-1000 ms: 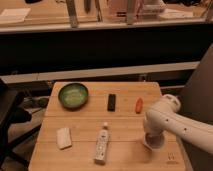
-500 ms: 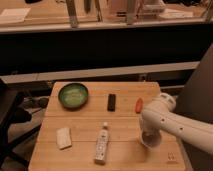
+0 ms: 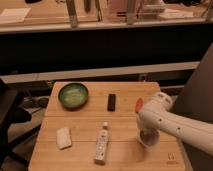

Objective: Pick up the ceramic cup

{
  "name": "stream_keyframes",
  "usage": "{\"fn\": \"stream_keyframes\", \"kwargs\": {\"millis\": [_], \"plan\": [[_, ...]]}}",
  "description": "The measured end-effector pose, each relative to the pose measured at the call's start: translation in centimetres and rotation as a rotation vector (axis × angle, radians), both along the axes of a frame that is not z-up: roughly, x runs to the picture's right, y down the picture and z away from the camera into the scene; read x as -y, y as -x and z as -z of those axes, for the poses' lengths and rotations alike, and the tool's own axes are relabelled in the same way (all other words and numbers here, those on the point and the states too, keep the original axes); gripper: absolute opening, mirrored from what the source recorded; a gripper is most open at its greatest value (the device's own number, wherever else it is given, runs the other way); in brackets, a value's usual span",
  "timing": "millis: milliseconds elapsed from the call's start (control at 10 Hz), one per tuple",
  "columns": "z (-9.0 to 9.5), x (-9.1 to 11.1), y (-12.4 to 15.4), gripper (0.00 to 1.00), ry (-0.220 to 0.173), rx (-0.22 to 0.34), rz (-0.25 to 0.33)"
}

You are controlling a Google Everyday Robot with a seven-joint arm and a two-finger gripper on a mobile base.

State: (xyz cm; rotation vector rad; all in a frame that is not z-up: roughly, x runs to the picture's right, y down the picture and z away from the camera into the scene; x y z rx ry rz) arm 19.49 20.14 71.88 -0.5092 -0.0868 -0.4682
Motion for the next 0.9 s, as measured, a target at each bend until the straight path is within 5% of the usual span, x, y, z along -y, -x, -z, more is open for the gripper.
{"fn": "stream_keyframes", "kwargs": {"millis": [900], "plan": [[0.3,1.9,2.2,0.04,-0.041,0.047,0.04]]}}
